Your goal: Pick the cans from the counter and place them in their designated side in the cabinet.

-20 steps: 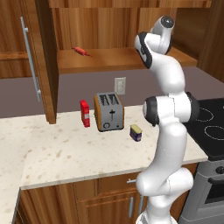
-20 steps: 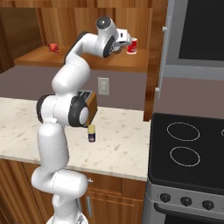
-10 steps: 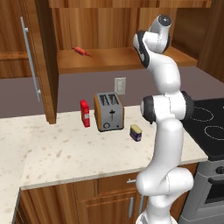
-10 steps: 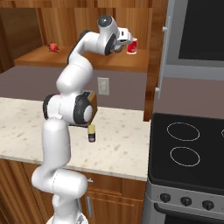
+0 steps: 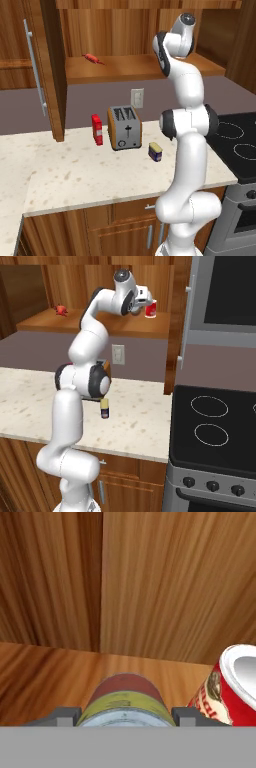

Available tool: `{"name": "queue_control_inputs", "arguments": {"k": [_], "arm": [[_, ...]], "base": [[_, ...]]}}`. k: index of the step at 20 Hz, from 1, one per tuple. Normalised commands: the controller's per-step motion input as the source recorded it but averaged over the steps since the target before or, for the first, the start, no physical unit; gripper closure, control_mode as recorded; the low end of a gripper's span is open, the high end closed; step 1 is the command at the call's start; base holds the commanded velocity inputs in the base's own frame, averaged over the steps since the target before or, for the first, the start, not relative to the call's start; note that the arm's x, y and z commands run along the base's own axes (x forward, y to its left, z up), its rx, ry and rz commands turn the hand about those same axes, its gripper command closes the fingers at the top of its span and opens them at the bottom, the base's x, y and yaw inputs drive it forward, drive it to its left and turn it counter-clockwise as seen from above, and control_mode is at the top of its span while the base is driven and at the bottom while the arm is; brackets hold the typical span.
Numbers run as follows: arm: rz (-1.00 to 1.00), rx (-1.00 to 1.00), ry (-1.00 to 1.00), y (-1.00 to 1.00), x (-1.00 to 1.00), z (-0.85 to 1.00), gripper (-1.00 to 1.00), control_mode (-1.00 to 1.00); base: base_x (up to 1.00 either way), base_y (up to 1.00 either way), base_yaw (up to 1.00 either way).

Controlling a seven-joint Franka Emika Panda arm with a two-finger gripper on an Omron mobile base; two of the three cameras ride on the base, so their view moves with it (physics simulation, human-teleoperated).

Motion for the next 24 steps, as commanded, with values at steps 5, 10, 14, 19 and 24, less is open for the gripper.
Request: {"name": "queue_control_inputs", "arguments": {"k": [5,10,14,19,24], "arm": [[0.00,0.00,0.02,-0.05,-0.03,-0.02,1.00,-1.00],[0.00,0.00,0.01,0.00,0.00,-0.08,1.00,-1.00],[0.00,0.00,0.01,0.00,0.00,-0.14,1.00,-1.00],[0.00,0.00,0.00,0.00,0.00,-0.29,1.00,-1.00],[0.00,0.00,-0.01,0.00,0.00,-0.28,1.00,-1.00]], "base": [[0.00,0.00,0.00],[0.00,0.00,0.00],[0.00,0.00,0.00],[0.00,0.00,0.00],[0.00,0.00,0.00]]}}
